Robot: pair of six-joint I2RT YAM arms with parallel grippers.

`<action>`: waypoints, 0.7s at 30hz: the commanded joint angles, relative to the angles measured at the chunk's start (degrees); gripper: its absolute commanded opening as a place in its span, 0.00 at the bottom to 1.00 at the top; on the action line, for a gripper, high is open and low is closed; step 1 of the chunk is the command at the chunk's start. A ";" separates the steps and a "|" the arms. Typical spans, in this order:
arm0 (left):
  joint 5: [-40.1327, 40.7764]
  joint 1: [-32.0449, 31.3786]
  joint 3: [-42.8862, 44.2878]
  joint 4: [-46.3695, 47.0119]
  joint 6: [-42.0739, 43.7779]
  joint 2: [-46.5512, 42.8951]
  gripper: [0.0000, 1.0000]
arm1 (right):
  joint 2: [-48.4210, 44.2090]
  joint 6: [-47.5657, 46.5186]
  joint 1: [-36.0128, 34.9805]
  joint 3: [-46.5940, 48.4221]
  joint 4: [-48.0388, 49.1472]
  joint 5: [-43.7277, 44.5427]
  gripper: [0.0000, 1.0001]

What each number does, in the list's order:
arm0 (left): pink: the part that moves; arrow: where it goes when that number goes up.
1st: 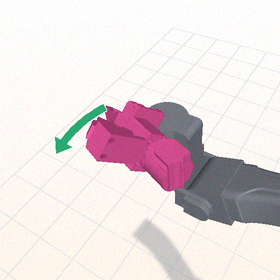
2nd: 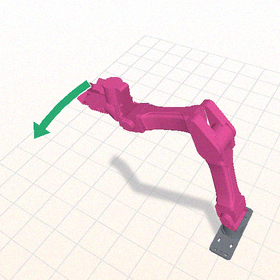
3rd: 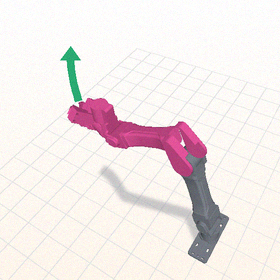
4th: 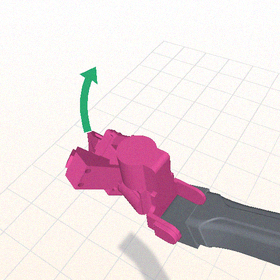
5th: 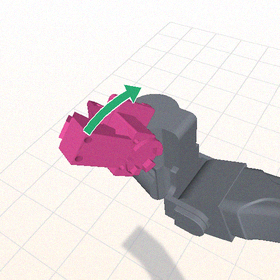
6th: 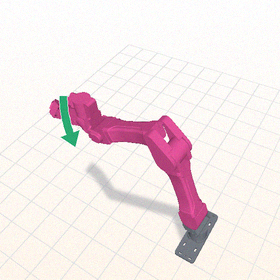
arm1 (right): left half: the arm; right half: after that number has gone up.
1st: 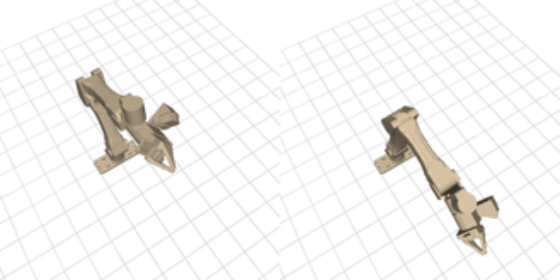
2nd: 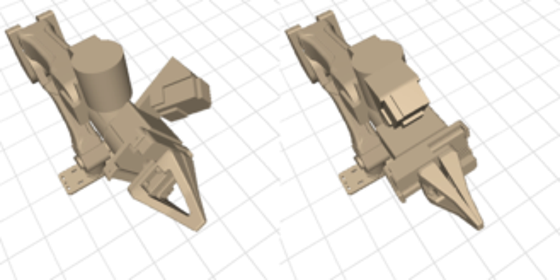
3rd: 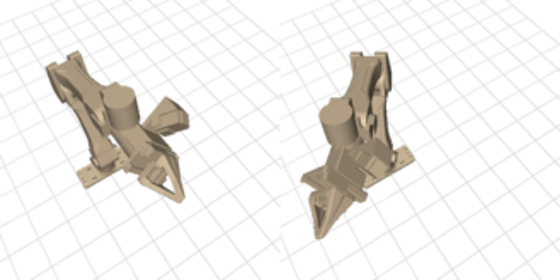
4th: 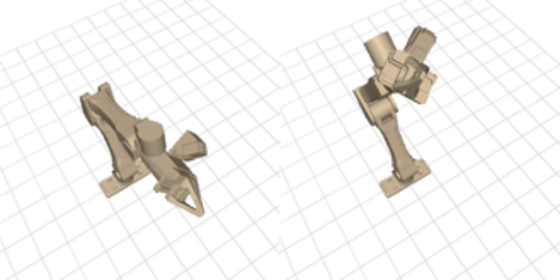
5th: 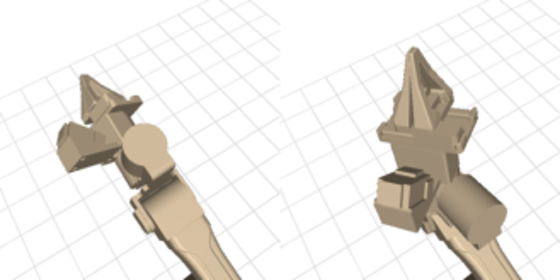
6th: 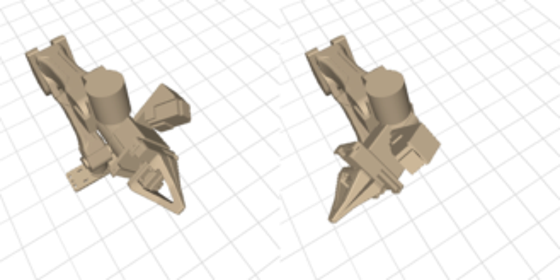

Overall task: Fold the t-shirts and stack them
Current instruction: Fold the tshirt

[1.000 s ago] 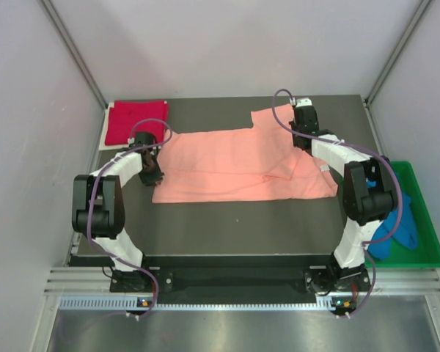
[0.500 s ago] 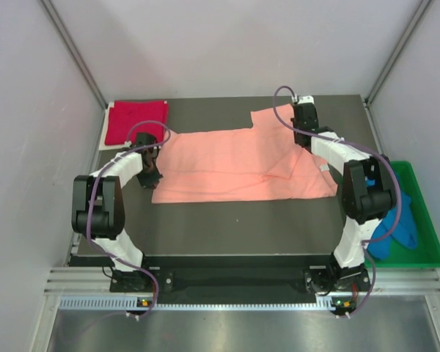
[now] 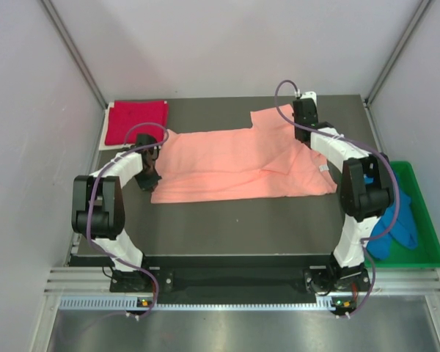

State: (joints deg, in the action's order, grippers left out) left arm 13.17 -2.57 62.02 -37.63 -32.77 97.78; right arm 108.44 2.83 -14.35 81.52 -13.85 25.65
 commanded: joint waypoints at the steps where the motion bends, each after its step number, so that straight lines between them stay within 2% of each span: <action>1: 3.09 0.11 1.70 -2.27 -1.15 -1.98 0.00 | 0.01 2.00 0.11 2.85 1.37 0.36 0.00; 6: 1.08 0.11 1.70 -1.67 -2.38 -1.53 0.00 | 1.68 3.32 0.64 5.06 -0.57 1.33 0.00; 7: 1.16 0.11 1.61 -1.49 -2.56 -1.71 0.03 | 1.77 3.50 0.64 5.06 -0.39 1.42 0.00; 9: 2.11 0.11 1.79 -1.92 -3.17 -2.41 0.03 | 1.95 3.94 0.90 5.06 -0.30 1.42 0.00; 10: 2.73 0.19 1.88 -2.10 -3.26 -2.68 0.00 | 1.86 4.72 0.99 4.88 -0.13 1.25 0.00; 16: 2.65 0.28 2.67 -2.54 -3.79 -1.10 0.02 | 1.77 4.99 1.17 5.32 2.16 -1.47 0.00; 18: 2.74 0.28 2.58 -2.54 -3.96 -0.66 0.11 | 1.86 4.99 1.17 5.58 2.16 -1.57 0.00; 21: 2.30 0.28 3.89 -3.42 -3.09 -1.36 0.29 | 1.42 4.47 1.08 5.06 2.07 -1.65 0.00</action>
State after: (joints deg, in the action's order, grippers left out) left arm 14.17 -2.57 63.11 -39.31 -35.97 97.67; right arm 110.04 7.11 -13.58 83.81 -14.55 24.49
